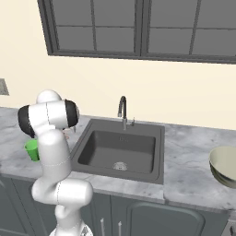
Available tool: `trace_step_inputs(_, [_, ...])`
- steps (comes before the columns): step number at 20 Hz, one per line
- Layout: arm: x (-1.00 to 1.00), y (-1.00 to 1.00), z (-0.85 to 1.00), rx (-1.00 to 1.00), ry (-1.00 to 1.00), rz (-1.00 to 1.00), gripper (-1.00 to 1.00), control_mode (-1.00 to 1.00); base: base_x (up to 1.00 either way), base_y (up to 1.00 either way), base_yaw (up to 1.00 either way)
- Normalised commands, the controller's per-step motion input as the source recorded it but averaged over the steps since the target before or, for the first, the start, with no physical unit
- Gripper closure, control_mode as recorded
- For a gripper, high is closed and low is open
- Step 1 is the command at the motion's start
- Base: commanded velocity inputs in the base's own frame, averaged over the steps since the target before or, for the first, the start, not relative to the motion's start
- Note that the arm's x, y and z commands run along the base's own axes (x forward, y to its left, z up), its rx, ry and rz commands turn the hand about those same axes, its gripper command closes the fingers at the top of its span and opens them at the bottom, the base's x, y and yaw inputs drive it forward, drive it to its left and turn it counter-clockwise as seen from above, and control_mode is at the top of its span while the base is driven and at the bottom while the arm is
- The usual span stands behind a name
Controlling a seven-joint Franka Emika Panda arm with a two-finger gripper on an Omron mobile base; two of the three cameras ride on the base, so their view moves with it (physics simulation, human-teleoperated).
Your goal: Remove the cucumber and mushroom from the sink. Then move the bowl and cup from the counter to the sink for washing.
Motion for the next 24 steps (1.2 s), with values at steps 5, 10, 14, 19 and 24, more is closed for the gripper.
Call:
trace_step_inputs(5, [0.00, 0.01, -0.06, -0.04, 0.00, 0.00, 1.00, -1.00, 0.00, 0.00, 0.00])
trace_step_inputs(10, [0.00, 0.00, -0.05, -0.03, 0.00, 0.00, 1.00, -1.00, 0.00, 0.00, 0.00])
trace_step_inputs(14, [0.00, 0.00, -0.01, -0.03, 0.00, 0.00, -1.00, -1.00, 0.00, 0.00, 0.00])
trace_step_inputs(19, [0.00, 0.00, 0.00, -0.02, 0.00, 0.00, -1.00, -1.00, 0.00, 0.00, 0.00])
trace_step_inputs(24, [0.00, 0.00, 0.06, 0.00, -0.01, 0.00, -1.00, -1.00, 0.00, 0.00, 0.00])
